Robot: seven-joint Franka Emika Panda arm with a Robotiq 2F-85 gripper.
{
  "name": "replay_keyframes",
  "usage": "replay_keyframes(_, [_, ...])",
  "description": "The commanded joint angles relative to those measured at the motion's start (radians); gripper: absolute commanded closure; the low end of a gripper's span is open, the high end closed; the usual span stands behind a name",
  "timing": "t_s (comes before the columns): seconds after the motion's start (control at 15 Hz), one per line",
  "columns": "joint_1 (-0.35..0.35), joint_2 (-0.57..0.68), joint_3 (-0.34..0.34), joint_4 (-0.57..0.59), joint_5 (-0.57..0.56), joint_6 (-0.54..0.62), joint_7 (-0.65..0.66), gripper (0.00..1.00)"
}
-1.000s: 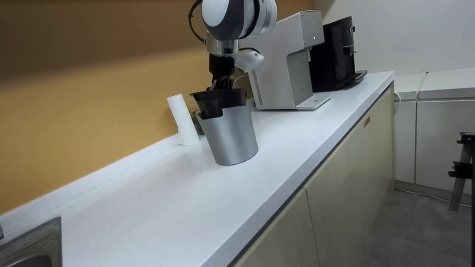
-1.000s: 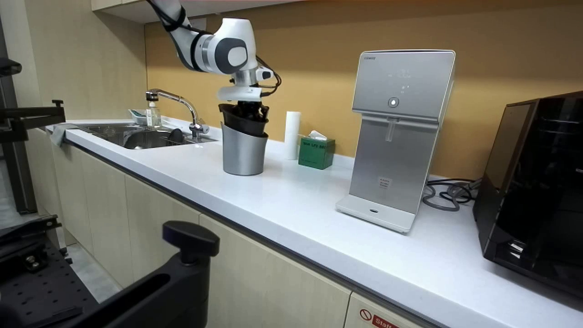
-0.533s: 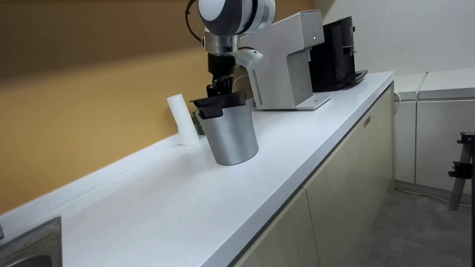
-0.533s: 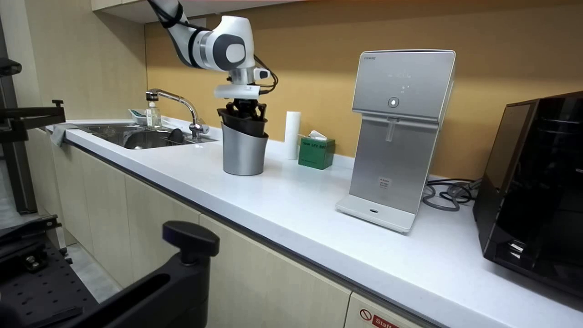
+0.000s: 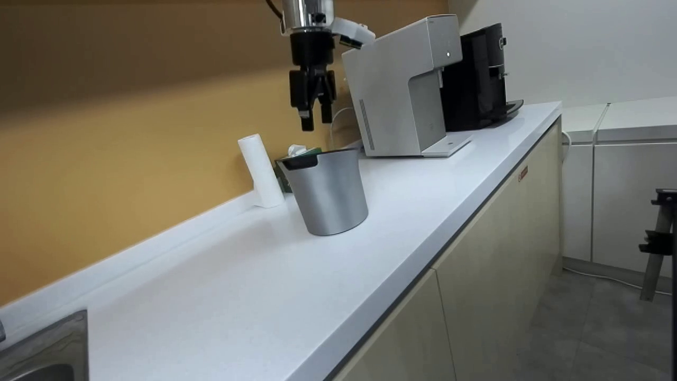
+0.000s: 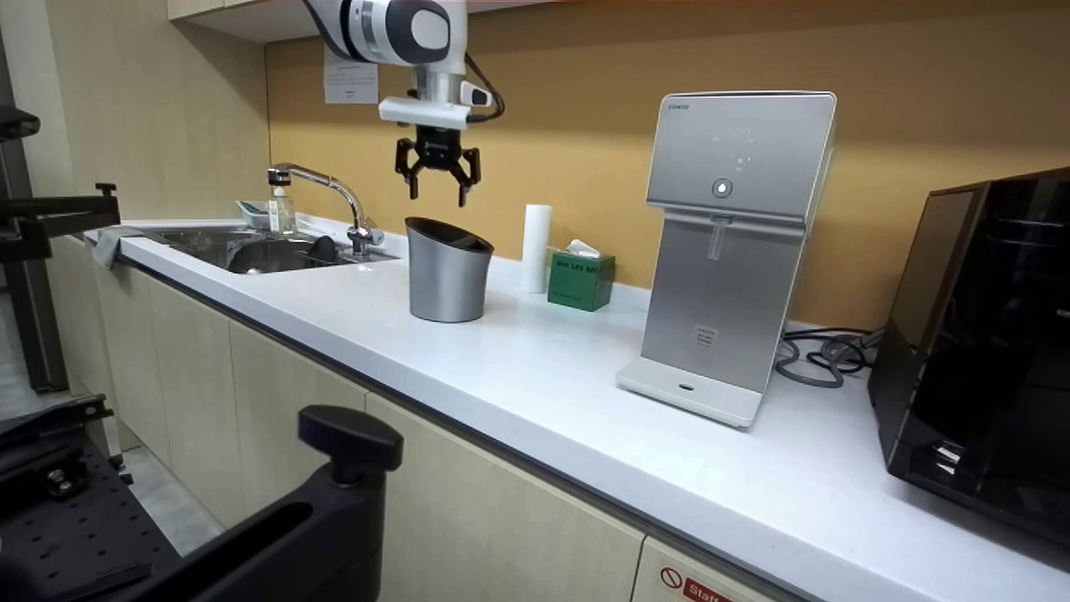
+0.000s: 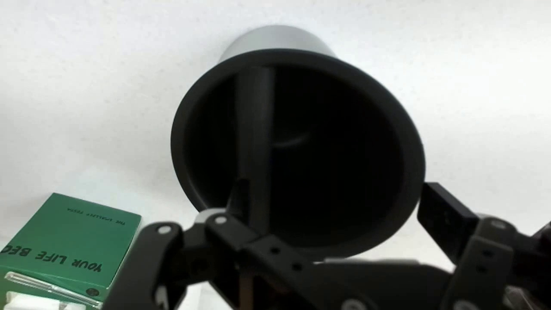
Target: Put the black bin in the grey bin.
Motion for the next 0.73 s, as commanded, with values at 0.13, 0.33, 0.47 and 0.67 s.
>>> replay_keyframes(0.13, [0.016, -0.061, -0.031, 0.097, -0.011, -0.285, 0.020, 0.00])
replay_keyframes(0.33, [0.013, -0.067, -0.039, 0.131, 0.010, -0.405, -0.024, 0.00])
replay_keyframes(0.47, [0.008, -0.063, -0.042, 0.140, 0.039, -0.455, -0.074, 0.00])
replay_keyframes(0.67, [0.001, -0.057, -0.049, 0.133, 0.093, -0.510, -0.160, 0.00])
